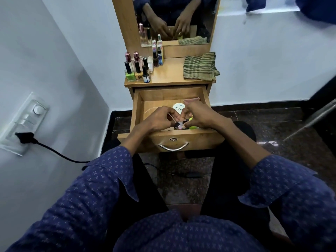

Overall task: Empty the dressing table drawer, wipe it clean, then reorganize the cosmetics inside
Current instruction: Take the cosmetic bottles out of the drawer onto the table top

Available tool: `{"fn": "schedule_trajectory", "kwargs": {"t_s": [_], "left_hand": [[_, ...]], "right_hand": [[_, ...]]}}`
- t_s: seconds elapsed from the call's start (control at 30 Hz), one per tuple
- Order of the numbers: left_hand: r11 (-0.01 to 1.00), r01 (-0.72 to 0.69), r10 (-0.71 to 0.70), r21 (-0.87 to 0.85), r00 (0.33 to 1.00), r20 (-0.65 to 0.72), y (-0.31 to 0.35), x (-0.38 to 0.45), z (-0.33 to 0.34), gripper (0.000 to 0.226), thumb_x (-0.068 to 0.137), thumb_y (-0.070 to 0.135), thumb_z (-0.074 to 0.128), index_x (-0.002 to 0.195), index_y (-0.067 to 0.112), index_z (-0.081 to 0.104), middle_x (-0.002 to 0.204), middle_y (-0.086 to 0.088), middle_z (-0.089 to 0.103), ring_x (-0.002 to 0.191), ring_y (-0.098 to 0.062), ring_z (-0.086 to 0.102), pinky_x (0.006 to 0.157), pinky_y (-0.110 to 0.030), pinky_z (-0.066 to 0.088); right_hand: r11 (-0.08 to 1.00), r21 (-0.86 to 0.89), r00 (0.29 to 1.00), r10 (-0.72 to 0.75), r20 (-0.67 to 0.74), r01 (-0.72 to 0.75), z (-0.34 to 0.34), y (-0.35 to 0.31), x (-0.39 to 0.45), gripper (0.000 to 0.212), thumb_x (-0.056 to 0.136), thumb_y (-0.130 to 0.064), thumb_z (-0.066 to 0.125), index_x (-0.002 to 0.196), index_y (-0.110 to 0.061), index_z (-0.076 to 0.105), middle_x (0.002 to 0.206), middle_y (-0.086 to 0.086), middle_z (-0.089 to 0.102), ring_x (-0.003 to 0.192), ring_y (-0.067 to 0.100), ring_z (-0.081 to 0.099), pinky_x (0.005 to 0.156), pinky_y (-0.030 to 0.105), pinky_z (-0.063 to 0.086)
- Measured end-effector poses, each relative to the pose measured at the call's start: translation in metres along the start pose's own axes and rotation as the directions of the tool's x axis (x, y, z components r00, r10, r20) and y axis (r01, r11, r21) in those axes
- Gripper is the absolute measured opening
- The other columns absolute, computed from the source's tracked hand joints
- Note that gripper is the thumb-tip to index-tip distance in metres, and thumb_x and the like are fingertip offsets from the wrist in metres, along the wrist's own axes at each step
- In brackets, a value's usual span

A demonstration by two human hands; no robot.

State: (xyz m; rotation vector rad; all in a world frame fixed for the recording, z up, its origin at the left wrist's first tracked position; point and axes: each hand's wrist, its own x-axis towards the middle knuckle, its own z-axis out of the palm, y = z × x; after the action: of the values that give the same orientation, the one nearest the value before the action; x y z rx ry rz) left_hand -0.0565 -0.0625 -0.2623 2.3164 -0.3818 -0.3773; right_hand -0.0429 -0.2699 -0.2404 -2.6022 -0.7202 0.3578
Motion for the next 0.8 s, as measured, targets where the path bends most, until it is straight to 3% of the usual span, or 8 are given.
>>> {"fn": "schedule_trajectory", "kwargs": {"t_s": [0.2, 0.37, 0.43, 0.5, 0.57, 0.63, 0.73, 0.8], "left_hand": [[0.998, 0.037, -0.037, -0.055, 0.999, 0.004, -0.011, -0.003, 0.008, 0.02, 0.081, 0.015, 0.089, 0.098, 0.021, 0.079, 0.091, 0.004, 0.078, 0.081, -0.007, 0.067, 0.076, -0.024, 0.052], [0.998, 0.058, -0.059, -0.031, 0.998, -0.031, -0.015, -0.004, 0.011, 0.019, 0.082, 0.01, 0.086, 0.097, 0.018, 0.078, 0.094, 0.001, 0.078, 0.09, -0.015, 0.072, 0.084, -0.03, 0.056], [0.998, 0.066, -0.067, -0.02, 0.996, -0.054, -0.016, -0.003, 0.013, 0.019, 0.082, 0.011, 0.086, 0.098, 0.015, 0.077, 0.096, -0.001, 0.077, 0.092, -0.016, 0.072, 0.084, -0.033, 0.056], [0.997, 0.071, -0.071, -0.01, 0.993, -0.091, -0.017, -0.003, 0.014, 0.02, 0.083, 0.013, 0.087, 0.099, 0.013, 0.075, 0.095, -0.001, 0.076, 0.091, -0.017, 0.071, 0.084, -0.033, 0.056], [0.998, 0.07, -0.069, 0.005, 0.988, -0.135, -0.019, -0.003, 0.016, 0.021, 0.084, 0.012, 0.085, 0.103, 0.012, 0.075, 0.096, 0.0, 0.075, 0.093, -0.019, 0.071, 0.085, -0.034, 0.057], [0.997, 0.079, -0.075, 0.018, 0.983, -0.17, -0.021, -0.003, 0.017, 0.023, 0.086, 0.006, 0.08, 0.108, 0.01, 0.074, 0.098, 0.0, 0.073, 0.097, -0.021, 0.07, 0.087, -0.033, 0.057], [0.996, 0.079, -0.07, 0.034, 0.976, -0.207, -0.024, -0.002, 0.019, 0.023, 0.089, 0.003, 0.076, 0.111, 0.01, 0.074, 0.101, -0.001, 0.072, 0.1, -0.022, 0.069, 0.089, -0.033, 0.055], [0.997, 0.074, -0.068, 0.021, 0.973, -0.222, -0.026, -0.001, 0.02, 0.021, 0.092, 0.007, 0.075, 0.113, 0.011, 0.072, 0.103, -0.002, 0.072, 0.098, -0.021, 0.069, 0.09, -0.037, 0.057]], "right_hand": [[0.992, -0.118, 0.999, -0.038, 0.018, 0.04, -0.001, -0.015, 0.001, 0.023, 0.078, -0.033, 0.09, 0.098, -0.026, 0.08, 0.082, -0.02, 0.048, 0.09, 0.009, 0.05, 0.062, 0.028, 0.03], [0.997, -0.078, 0.998, -0.02, 0.061, 0.024, 0.004, -0.009, 0.002, 0.022, 0.079, -0.03, 0.089, 0.098, -0.031, 0.079, 0.093, -0.018, 0.061, 0.123, 0.019, 0.054, 0.084, 0.039, 0.037], [0.996, -0.085, 0.996, -0.007, 0.085, 0.014, 0.006, -0.008, 0.003, 0.022, 0.081, -0.029, 0.088, 0.1, -0.034, 0.078, 0.112, -0.013, 0.07, 0.151, 0.026, 0.034, 0.104, 0.054, 0.036], [0.995, -0.103, 0.996, 0.009, 0.092, 0.001, 0.007, -0.009, 0.005, 0.022, 0.083, -0.025, 0.086, 0.102, -0.034, 0.078, 0.122, -0.012, 0.07, 0.156, 0.025, 0.025, 0.115, 0.06, 0.024], [0.994, -0.109, 0.997, -0.004, 0.071, 0.012, 0.007, -0.01, 0.006, 0.016, 0.085, -0.024, 0.084, 0.097, -0.033, 0.078, 0.11, -0.014, 0.07, 0.146, 0.02, 0.039, 0.113, 0.053, 0.025], [0.995, -0.092, 0.999, -0.029, 0.043, 0.033, 0.008, -0.008, 0.006, 0.01, 0.086, -0.025, 0.082, 0.093, -0.03, 0.078, 0.095, -0.016, 0.069, 0.116, 0.007, 0.056, 0.103, 0.041, 0.027], [0.999, -0.034, 1.0, -0.021, 0.01, 0.021, 0.012, -0.006, 0.007, 0.01, 0.089, -0.019, 0.078, 0.099, -0.023, 0.078, 0.089, -0.014, 0.075, 0.079, -0.012, 0.054, 0.091, 0.009, 0.019], [1.0, 0.006, 0.999, -0.008, -0.032, 0.008, 0.011, -0.008, 0.009, 0.011, 0.089, -0.019, 0.079, 0.099, -0.024, 0.078, 0.087, -0.013, 0.077, 0.079, -0.014, 0.058, 0.094, 0.019, 0.024]]}}
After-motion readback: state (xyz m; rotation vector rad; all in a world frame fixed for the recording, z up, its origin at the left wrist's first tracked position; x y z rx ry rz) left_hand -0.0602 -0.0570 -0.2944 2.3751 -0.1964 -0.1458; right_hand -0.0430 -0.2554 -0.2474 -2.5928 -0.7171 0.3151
